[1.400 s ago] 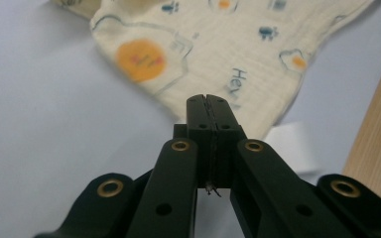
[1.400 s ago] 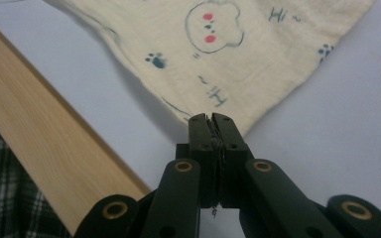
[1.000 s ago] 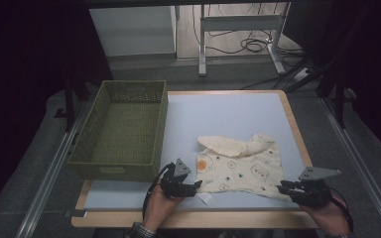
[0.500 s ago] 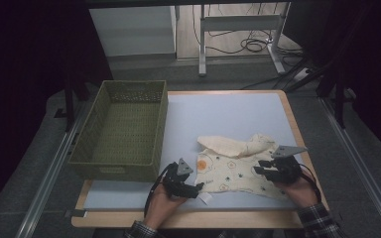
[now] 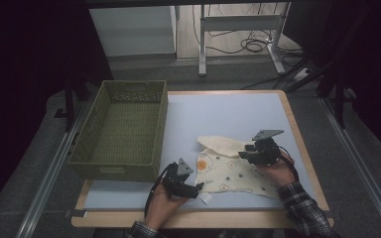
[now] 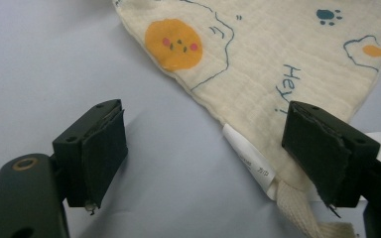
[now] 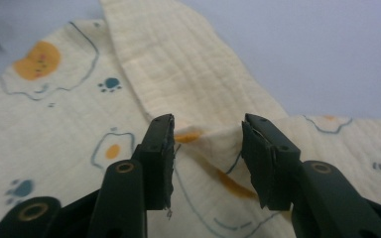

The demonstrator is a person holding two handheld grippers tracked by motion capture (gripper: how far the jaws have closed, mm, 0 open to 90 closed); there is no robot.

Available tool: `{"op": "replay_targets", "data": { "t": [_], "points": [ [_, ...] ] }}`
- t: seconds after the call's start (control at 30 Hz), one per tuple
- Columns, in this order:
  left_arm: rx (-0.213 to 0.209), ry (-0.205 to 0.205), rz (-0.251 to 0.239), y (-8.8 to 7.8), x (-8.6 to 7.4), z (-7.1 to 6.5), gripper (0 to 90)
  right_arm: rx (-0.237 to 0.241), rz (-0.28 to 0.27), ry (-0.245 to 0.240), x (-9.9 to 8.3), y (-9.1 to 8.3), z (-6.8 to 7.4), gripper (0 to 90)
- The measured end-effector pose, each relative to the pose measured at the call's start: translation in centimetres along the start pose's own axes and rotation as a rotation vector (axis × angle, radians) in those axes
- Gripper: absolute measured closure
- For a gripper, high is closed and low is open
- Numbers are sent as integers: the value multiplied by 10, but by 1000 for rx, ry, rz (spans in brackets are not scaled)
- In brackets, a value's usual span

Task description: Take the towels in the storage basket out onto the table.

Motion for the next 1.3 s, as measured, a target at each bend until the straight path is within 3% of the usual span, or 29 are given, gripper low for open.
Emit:
{"op": "replay_targets", "data": {
  "t": [0.13,0.17,0.2,0.3,0.43,0.57,0.8,0.93,1.1,1.2,1.3],
  "points": [
    [0,-1,0,0,0,0,174,-33,43,9,-7,10,-7,792],
    [0,0,0,0,0,0,174,-22,32,17,-6,11,-7,854],
    [0,0,0,0,0,0,174,-22,35,22,-5,10,-8,862],
    [0,0,0,0,0,0,174,-29,38,16,0,6,-8,865],
    [0,2,1,0,0,0,174,-51,-2,20,19,-7,-19,864],
    [1,2,1,0,0,0,174,-82,-14,38,38,-14,-38,864],
    [0,3,1,0,0,0,174,-149,-25,108,63,-11,-82,860],
    [1,3,1,0,0,0,174,-171,-61,155,74,-12,-99,769],
    [1,2,1,0,0,0,174,-144,-45,119,74,-13,-88,732],
    [1,3,1,0,0,0,173,-133,-26,89,66,-12,-80,711],
    [2,2,1,0,0,0,172,-145,-7,77,53,-17,-81,692]
  ]
}}
Point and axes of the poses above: each handheld gripper's, and its own axes: y roughly forward along the jaws, x roughly out of its top, z roughly to its left, the point moved 10 cm from there along y, roughly forward along the jaws, and after that the axes turned 9 degrees about x, right-handed, at the moved point
